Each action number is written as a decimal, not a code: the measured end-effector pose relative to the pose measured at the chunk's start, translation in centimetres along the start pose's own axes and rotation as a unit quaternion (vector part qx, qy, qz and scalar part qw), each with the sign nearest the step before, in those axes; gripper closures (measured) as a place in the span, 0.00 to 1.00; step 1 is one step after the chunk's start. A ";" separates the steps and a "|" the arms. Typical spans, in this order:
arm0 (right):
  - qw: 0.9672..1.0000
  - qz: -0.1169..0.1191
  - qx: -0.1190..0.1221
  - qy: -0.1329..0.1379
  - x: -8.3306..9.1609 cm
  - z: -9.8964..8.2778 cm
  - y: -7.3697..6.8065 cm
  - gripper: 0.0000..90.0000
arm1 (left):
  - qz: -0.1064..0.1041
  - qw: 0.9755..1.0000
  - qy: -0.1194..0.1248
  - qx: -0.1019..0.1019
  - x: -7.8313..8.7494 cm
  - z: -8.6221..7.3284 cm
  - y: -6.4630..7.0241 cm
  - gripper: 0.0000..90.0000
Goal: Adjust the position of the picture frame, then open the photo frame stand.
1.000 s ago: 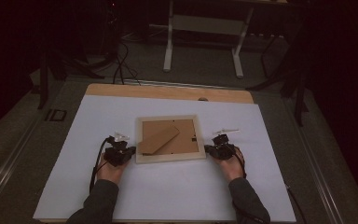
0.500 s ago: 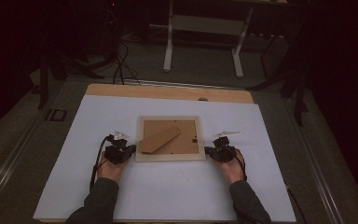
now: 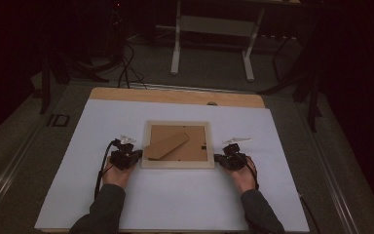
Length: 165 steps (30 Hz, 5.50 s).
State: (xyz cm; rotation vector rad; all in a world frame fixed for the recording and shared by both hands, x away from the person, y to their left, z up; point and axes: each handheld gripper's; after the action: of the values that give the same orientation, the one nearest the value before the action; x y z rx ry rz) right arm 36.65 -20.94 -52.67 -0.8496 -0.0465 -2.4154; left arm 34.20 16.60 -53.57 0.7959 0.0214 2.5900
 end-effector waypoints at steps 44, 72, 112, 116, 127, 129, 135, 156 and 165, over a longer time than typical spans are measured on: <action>1.000 -0.004 0.013 0.011 0.6 -0.5 0.2 1.00 | 0.015 1.000 0.004 0.025 -0.7 0.4 0.6 1.00; 0.996 -0.031 0.061 0.061 4.3 -0.9 -0.4 0.78 | -0.012 0.998 0.039 0.049 2.1 1.9 -1.5 0.74; 0.997 -0.017 0.050 0.056 4.6 -1.6 -0.6 0.67 | -0.136 0.990 0.024 0.001 -0.6 7.6 1.6 0.63; 0.997 -0.018 0.048 0.056 4.8 -1.6 -0.5 0.67 | -0.150 0.989 0.013 0.004 -1.3 7.7 1.5 0.57; 0.997 -0.012 0.052 0.055 4.7 -1.7 -0.7 0.66 | -0.186 0.982 -0.021 0.010 -3.0 7.3 1.6 0.48; 0.997 -0.012 0.052 0.055 4.7 -1.7 -0.7 0.66 | -0.187 0.982 -0.031 0.003 -3.2 7.3 1.9 0.47; 0.997 -0.008 0.054 0.053 4.6 -1.7 -0.8 0.66 | -0.187 0.981 -0.054 -0.026 -3.8 7.1 2.8 0.42; 0.997 -0.006 0.057 0.051 4.6 -1.7 -0.8 0.67 | -0.196 0.975 -0.085 -0.053 -5.0 6.6 3.6 0.38; 0.997 -0.007 0.055 0.051 4.5 -1.8 -0.8 0.67 | -0.190 0.976 -0.088 -0.062 -5.0 6.6 3.6 0.42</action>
State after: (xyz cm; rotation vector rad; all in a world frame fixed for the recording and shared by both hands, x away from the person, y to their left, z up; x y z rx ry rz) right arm 32.36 -22.99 -51.32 -0.6775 -0.1454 -2.4410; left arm 40.01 10.55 -50.25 0.8773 -0.0378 2.1341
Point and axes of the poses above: each handheld gripper's, and its own axes: x roughly backward along the jaws, z roughly out of its top, y roughly to its right, and after that the axes turned 13 degrees about y, right-handed
